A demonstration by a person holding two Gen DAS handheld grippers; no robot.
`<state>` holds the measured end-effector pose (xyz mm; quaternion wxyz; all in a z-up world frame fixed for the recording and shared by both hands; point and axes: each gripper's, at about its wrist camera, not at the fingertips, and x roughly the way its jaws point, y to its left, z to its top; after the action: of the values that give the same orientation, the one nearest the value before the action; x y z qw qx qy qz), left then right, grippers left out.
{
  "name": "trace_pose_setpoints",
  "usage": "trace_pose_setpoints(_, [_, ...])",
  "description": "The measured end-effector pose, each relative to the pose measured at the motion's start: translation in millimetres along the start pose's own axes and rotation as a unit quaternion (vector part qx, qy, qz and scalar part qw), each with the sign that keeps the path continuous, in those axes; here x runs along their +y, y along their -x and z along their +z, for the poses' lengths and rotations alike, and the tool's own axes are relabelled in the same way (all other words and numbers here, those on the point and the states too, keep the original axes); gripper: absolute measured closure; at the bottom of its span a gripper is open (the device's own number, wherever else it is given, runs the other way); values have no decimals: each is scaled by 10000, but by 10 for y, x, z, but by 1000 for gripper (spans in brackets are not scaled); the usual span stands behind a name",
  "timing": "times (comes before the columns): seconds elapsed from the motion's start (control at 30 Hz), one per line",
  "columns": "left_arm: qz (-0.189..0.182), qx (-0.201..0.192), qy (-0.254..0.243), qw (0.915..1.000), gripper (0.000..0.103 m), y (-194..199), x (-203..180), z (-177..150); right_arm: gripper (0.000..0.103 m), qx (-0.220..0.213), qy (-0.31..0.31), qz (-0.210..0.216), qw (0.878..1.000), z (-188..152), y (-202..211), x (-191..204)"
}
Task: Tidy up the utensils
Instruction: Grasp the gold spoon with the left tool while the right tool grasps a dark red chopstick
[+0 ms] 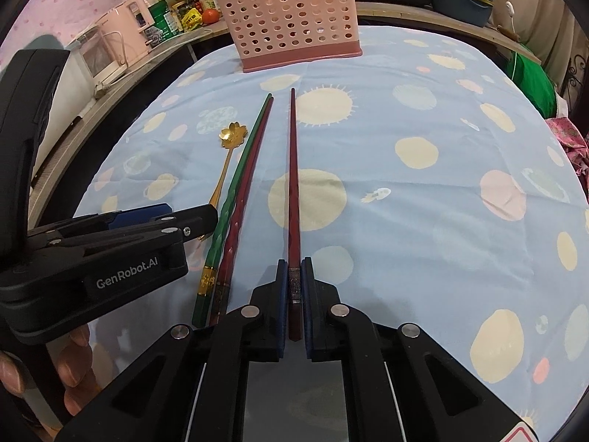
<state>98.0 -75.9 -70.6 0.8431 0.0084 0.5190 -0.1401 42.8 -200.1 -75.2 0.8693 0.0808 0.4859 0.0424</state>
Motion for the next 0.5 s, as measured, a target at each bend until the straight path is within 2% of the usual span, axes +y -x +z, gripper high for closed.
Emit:
trace_pose_setpoints(0.07, [69,-24,-100,9999,58,-1,-26,-17,96,-5,0,-2,10000,0,0,2])
trace_pose_setpoints(0.13, [114,-51,-180,9998,64,6,-43,-36,96,-5,4,-3,10000,1,-3,2])
trace_pose_setpoints(0.3, [102,-52,-223,9997,92,12,-20,-43,96,-1,11,-11,10000,0,0,-1])
trace_pose_setpoints(0.5, [-25,14,-150,9999,93,59,34,-42,96,-3,-27,25,10000,7,27,-1])
